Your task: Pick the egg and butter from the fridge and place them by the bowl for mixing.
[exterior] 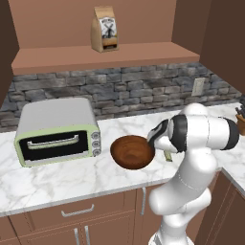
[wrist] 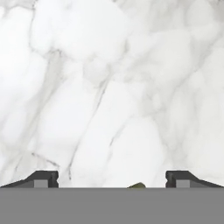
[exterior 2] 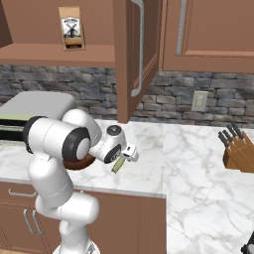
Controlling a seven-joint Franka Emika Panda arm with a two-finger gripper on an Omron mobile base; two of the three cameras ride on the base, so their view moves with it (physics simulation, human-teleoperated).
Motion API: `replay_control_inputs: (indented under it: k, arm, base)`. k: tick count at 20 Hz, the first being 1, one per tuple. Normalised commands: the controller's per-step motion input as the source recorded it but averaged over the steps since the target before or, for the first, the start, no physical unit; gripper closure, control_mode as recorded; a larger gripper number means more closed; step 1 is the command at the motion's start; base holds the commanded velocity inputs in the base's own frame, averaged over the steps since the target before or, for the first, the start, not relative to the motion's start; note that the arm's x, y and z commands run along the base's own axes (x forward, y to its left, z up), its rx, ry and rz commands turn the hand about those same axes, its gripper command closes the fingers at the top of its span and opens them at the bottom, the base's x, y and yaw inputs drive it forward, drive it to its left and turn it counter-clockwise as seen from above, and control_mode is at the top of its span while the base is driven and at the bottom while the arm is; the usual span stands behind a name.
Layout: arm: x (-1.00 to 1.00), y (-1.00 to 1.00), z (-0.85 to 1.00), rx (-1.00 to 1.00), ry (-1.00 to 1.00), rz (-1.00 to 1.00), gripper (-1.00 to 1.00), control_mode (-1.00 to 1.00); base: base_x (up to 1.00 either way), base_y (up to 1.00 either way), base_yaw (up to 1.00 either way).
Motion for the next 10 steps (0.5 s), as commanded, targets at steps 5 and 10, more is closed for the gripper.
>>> replay_control_inputs:
  k: [5,10]
  arm:
    - [-0.03,-0.04,0.23,0.07,0.00,0.00,-1.00,-1.00]
    - [-0.06,0.02,0.30,0.01,0.00,-0.05,-1.00,-1.00]
  base:
    - [0.00,0.00,0.00]
    - [0.00,0.00,0.00]
